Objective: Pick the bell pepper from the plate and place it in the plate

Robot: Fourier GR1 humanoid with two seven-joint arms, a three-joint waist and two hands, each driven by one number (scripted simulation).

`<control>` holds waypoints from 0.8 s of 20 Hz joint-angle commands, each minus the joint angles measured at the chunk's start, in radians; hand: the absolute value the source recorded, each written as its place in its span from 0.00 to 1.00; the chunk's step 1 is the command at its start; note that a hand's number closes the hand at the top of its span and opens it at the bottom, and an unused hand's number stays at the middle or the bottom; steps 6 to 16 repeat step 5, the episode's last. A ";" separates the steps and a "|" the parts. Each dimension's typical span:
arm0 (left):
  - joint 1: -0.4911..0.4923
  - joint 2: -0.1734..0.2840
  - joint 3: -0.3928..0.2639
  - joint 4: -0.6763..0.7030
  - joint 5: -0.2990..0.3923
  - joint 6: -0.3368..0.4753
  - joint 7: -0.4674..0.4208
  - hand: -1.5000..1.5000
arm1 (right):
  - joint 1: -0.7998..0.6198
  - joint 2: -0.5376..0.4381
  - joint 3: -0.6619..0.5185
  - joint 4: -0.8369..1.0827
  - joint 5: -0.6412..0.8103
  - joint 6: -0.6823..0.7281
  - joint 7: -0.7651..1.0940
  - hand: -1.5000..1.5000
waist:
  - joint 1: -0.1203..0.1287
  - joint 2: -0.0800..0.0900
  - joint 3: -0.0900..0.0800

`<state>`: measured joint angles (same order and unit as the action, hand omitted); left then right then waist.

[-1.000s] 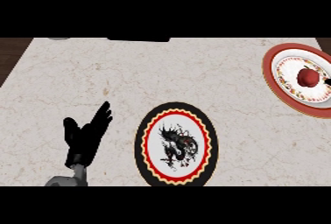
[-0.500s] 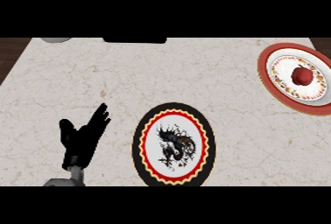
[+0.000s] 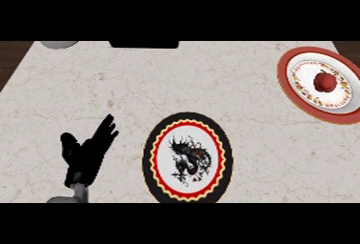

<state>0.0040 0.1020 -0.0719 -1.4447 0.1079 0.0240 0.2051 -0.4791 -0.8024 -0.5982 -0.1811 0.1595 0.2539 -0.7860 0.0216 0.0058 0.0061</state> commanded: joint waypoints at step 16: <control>0.006 -0.010 -0.007 -0.071 -0.007 0.021 0.099 0.50 | 0.053 -0.006 0.026 -0.001 -0.001 -0.009 -0.037 0.00 | -0.003 0.000 -0.003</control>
